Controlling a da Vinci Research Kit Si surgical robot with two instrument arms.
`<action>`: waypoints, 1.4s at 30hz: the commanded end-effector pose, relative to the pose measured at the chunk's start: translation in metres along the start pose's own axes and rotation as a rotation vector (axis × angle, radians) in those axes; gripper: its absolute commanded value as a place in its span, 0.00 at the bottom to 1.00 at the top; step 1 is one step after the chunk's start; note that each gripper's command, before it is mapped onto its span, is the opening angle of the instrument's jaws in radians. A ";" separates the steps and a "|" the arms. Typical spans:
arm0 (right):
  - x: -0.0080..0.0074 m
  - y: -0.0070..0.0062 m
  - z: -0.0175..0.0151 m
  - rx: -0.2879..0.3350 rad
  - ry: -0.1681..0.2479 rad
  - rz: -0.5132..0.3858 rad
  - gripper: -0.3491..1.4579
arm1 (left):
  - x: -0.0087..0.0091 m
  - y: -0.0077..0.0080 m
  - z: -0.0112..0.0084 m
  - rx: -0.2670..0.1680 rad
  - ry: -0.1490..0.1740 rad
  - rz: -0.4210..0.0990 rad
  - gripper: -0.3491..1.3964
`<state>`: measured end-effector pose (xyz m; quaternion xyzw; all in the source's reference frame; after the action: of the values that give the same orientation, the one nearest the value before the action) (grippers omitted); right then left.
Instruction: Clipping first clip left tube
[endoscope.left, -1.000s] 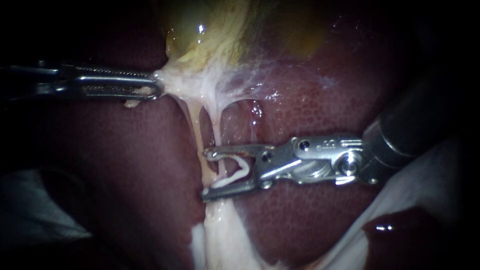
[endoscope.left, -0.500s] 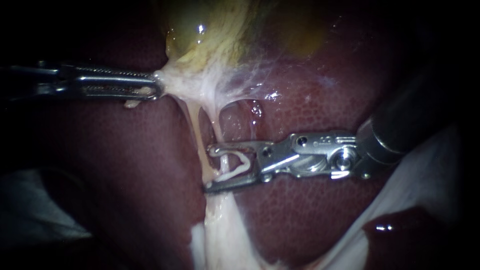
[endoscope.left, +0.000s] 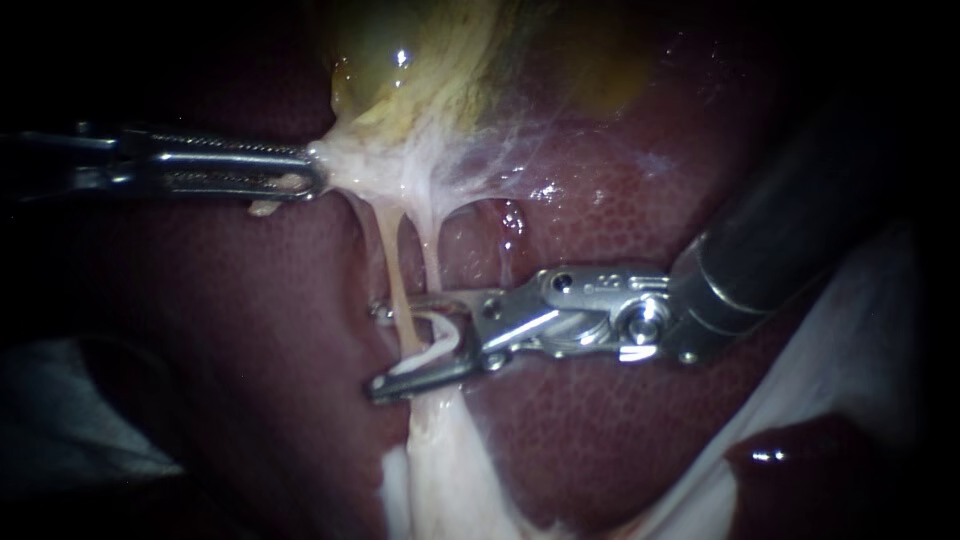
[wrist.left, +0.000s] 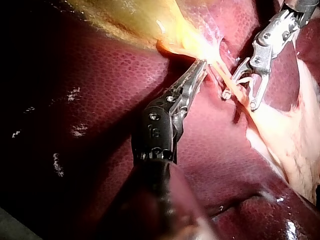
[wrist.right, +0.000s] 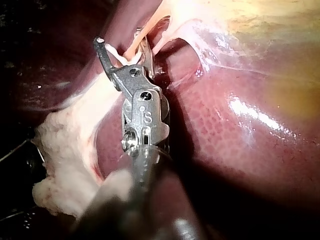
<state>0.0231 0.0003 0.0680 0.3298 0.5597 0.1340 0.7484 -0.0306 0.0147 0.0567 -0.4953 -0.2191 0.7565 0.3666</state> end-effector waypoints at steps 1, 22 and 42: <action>0.0000 0.0000 0.0002 -0.001 0.000 -0.001 0.47 | 0.0000 0.0000 0.0000 0.000 0.000 0.000 0.00; 0.0014 -0.0044 0.0020 0.058 0.002 -0.013 0.43 | -0.0001 -0.0001 0.0000 0.000 0.000 0.000 0.00; 0.0009 -0.0044 0.0009 0.067 0.000 0.045 0.00 | -0.0001 0.0000 0.0000 0.000 0.000 0.000 0.00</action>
<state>0.0234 -0.0028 0.0647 0.3657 0.5562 0.1340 0.7341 -0.0306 0.0147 0.0569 -0.4954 -0.2190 0.7566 0.3663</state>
